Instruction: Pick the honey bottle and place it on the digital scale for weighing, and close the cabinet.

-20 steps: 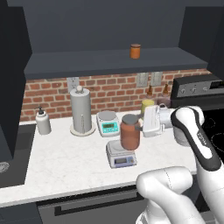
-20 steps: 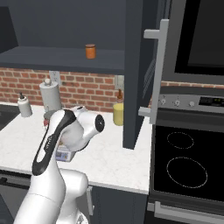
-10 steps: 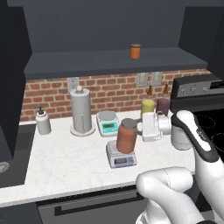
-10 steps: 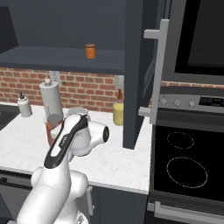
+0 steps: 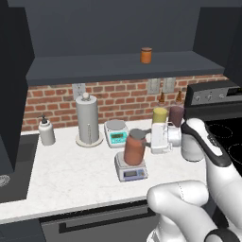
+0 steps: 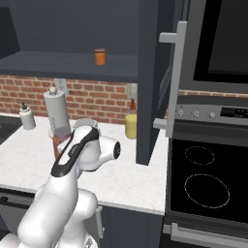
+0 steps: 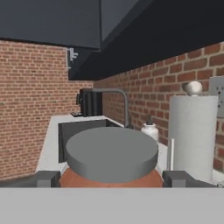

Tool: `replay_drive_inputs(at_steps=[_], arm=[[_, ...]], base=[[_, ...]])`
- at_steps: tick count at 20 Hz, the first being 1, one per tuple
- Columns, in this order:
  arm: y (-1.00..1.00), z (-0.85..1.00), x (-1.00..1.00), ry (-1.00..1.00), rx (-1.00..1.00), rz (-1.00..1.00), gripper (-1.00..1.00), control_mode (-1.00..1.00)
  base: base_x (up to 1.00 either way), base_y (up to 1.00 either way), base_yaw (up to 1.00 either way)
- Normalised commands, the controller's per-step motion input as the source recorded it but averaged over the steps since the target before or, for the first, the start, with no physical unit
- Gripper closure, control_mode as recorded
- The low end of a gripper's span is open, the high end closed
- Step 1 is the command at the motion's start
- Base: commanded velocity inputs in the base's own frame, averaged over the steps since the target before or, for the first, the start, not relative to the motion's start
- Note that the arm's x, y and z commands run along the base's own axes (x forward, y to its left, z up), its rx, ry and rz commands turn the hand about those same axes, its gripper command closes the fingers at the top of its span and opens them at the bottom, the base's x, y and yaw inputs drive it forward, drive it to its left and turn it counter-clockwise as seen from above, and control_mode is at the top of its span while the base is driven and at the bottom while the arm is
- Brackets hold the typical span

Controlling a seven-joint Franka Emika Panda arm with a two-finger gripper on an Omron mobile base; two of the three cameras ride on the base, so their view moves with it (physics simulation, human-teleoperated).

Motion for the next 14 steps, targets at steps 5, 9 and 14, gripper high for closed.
replay_drive_inputs(at_steps=[5, 9, 14], arm=[[0.00, 0.00, 0.35, 0.00, 0.00, 0.00, 1.00, -1.00], [-0.01, -0.02, 0.24, 0.00, 0.00, 0.02, 1.00, -1.00], [-0.03, -0.18, 0.06, -0.02, 0.00, 0.01, 1.00, -1.00]], base=[[0.00, 0.00, 0.00], [0.00, 0.00, 0.00], [0.00, 0.00, 0.00]])
